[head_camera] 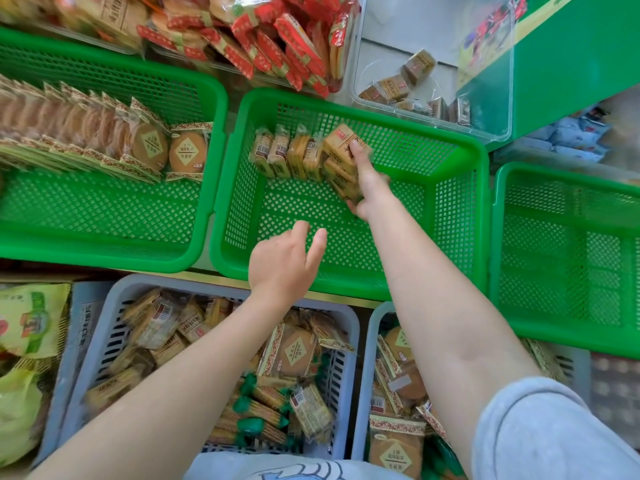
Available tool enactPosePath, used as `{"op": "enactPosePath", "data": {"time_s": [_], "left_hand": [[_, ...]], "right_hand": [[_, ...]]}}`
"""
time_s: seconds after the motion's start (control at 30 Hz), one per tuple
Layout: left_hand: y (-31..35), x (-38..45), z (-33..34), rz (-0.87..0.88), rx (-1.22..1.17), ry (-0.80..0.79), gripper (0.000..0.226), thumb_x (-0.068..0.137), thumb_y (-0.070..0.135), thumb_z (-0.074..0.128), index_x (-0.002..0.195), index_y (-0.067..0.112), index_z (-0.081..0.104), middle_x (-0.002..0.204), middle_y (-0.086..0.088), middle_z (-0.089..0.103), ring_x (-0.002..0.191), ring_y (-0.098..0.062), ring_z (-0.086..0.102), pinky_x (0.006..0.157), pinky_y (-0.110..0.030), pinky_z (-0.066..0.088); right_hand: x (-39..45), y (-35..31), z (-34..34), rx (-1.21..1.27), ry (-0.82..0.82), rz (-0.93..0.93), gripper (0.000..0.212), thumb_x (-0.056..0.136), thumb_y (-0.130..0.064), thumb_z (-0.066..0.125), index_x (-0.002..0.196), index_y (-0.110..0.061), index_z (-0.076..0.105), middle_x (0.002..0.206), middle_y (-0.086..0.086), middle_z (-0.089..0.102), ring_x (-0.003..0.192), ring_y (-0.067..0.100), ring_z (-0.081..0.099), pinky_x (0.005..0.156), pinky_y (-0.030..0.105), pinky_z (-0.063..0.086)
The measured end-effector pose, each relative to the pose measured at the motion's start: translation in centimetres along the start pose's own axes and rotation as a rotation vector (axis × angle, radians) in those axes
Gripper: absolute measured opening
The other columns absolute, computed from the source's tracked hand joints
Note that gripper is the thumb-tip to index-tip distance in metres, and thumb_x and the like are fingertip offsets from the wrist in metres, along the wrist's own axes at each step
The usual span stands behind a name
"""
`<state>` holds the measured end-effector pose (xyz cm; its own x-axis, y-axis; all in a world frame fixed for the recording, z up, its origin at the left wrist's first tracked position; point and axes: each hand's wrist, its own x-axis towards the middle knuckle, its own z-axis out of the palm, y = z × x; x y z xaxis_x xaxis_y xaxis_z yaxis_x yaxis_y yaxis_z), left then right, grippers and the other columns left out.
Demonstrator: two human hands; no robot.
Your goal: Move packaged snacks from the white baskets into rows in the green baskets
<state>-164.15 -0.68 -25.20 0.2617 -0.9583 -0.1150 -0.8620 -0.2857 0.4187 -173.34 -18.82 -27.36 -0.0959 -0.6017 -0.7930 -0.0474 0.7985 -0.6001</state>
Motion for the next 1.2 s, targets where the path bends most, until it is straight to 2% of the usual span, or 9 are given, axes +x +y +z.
{"op": "enactPosePath", "data": {"time_s": [0.17, 0.23, 0.33, 0.67, 0.8, 0.93, 1.03, 1.13, 1.2], "left_hand": [[0.0, 0.0, 0.2, 0.015, 0.006, 0.017, 0.061, 0.100, 0.052, 0.016, 0.092, 0.011, 0.061, 0.052, 0.001, 0.051, 0.039, -0.023, 0.042, 0.039, -0.025, 0.017], [-0.1, -0.1, 0.4, 0.013, 0.001, 0.029, 0.060, 0.101, 0.051, 0.018, 0.089, 0.010, 0.061, 0.051, 0.000, 0.051, 0.039, -0.024, 0.043, 0.040, -0.025, 0.018], [-0.2, -0.5, 0.6, 0.012, 0.003, 0.037, 0.058, 0.100, 0.049, 0.020, 0.085, 0.010, 0.061, 0.050, 0.000, 0.049, 0.038, -0.024, 0.042, 0.041, -0.025, 0.015], [-0.4, -0.4, 1.0, 0.029, -0.001, 0.071, 0.051, 0.100, 0.046, 0.024, 0.080, 0.012, 0.057, 0.052, 0.004, 0.040, 0.039, -0.023, 0.028, 0.044, -0.024, 0.004], [-0.6, -0.3, 0.9, 0.041, -0.034, 0.105, 0.046, 0.101, 0.041, 0.027, 0.076, 0.013, 0.054, 0.051, 0.006, 0.037, 0.039, -0.022, 0.027, 0.044, -0.022, 0.004], [-0.7, -0.3, 1.1, 0.062, -0.026, 0.087, 0.047, 0.103, 0.041, 0.026, 0.075, 0.014, 0.053, 0.052, 0.005, 0.039, 0.038, -0.022, 0.029, 0.043, -0.023, 0.005], [-0.9, -0.4, 1.3, 0.067, -0.008, 0.083, 0.048, 0.103, 0.042, 0.025, 0.074, 0.015, 0.052, 0.053, 0.004, 0.039, 0.039, -0.022, 0.029, 0.043, -0.025, 0.004], [-0.7, -0.2, 1.0, 0.053, -0.029, 0.089, 0.046, 0.102, 0.042, 0.025, 0.073, 0.016, 0.048, 0.052, 0.005, 0.038, 0.038, -0.023, 0.030, 0.042, -0.025, 0.004], [-0.7, -0.2, 1.1, 0.050, -0.032, 0.088, 0.048, 0.102, 0.044, 0.022, 0.075, 0.016, 0.049, 0.052, 0.003, 0.042, 0.039, -0.023, 0.034, 0.042, -0.025, 0.007]], "right_hand": [[2.1, 0.8, -0.2, -0.029, -0.032, 0.009, 0.147, 0.028, -0.085, 0.076, 0.153, -0.019, 0.032, 0.125, 0.008, 0.067, 0.106, 0.023, 0.065, 0.066, 0.036, 0.041], [1.0, 0.7, 0.0, 0.014, -0.020, -0.027, 0.135, 0.033, -0.081, 0.078, 0.147, -0.020, 0.039, 0.123, 0.009, 0.067, 0.103, 0.024, 0.066, 0.063, 0.035, 0.042], [0.1, 0.5, 0.1, 0.112, -0.029, -0.092, 0.102, 0.059, -0.072, 0.080, 0.137, -0.016, 0.044, 0.118, 0.010, 0.069, 0.098, 0.023, 0.069, 0.062, 0.031, 0.048], [-0.1, 0.9, 0.7, 0.201, -0.005, -0.136, 0.120, 0.035, -0.076, 0.077, 0.135, -0.018, 0.045, 0.117, 0.009, 0.070, 0.101, 0.024, 0.069, 0.068, 0.035, 0.053], [0.3, 0.2, 1.0, 0.152, -0.038, -0.074, 0.126, 0.033, -0.084, 0.072, 0.139, -0.022, 0.047, 0.119, 0.007, 0.070, 0.101, 0.022, 0.069, 0.064, 0.032, 0.051], [0.3, 0.2, 1.2, 0.120, -0.091, 0.012, 0.124, 0.027, -0.086, 0.070, 0.135, -0.028, 0.052, 0.127, 0.007, 0.066, 0.109, 0.030, 0.061, 0.067, 0.048, 0.044], [-0.3, 0.3, 1.2, 0.184, -0.145, -0.020, 0.102, 0.044, -0.075, 0.076, 0.131, -0.024, 0.057, 0.128, 0.011, 0.066, 0.112, 0.033, 0.059, 0.066, 0.052, 0.047], [-0.7, 0.2, 0.3, 0.204, -0.183, -0.045, 0.074, 0.072, -0.069, 0.069, 0.127, -0.021, 0.063, 0.121, 0.010, 0.070, 0.113, 0.029, 0.060, 0.078, 0.048, 0.048], [-0.9, -0.1, -0.8, 0.161, -0.187, -0.040, 0.067, 0.076, -0.069, 0.063, 0.123, -0.020, 0.066, 0.117, 0.007, 0.072, 0.111, 0.025, 0.060, 0.085, 0.043, 0.046]]}}
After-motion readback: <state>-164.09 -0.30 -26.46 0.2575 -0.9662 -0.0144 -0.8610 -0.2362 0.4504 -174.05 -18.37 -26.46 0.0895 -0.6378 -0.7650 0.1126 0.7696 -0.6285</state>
